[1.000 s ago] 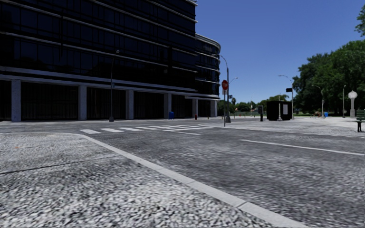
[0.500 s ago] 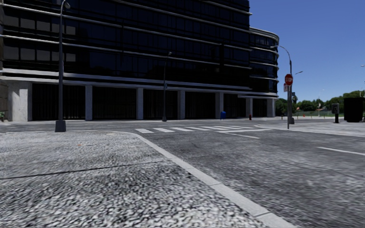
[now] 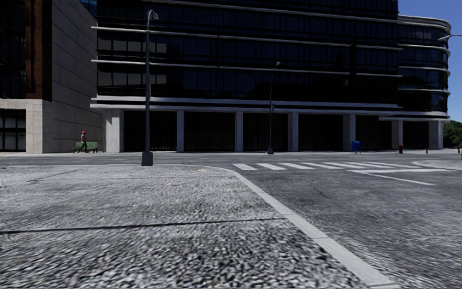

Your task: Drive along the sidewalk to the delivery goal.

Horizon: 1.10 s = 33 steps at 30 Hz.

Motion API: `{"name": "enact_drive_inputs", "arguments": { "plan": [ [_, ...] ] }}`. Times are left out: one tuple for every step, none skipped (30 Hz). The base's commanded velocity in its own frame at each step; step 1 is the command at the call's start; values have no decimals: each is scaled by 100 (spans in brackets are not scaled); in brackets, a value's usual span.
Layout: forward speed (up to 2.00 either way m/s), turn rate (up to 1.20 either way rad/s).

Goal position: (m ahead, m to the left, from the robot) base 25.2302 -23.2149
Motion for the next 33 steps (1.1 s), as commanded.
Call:
{"name": "enact_drive_inputs", "arguments": {
  "plan": [
    [115, 56],
    [115, 56],
    [115, 56],
    [116, 56],
    [116, 56],
    [117, 54],
    [117, 54],
    [138, 0],
    [138, 0],
    [200, 0],
    [200, 0],
    [200, 0],
    [200, 0],
    [200, 0],
    [200, 0],
    [200, 0],
    [200, 0],
    [200, 0],
    [200, 0],
    [200, 0],
    [200, 0],
    [200, 0],
    [200, 0],
    [200, 0],
    [200, 0],
    [200, 0],
    [200, 0],
    [200, 0],
    [200, 0],
    [200, 0],
    [200, 0],
    [200, 0],
    [200, 0]
  ]
}}
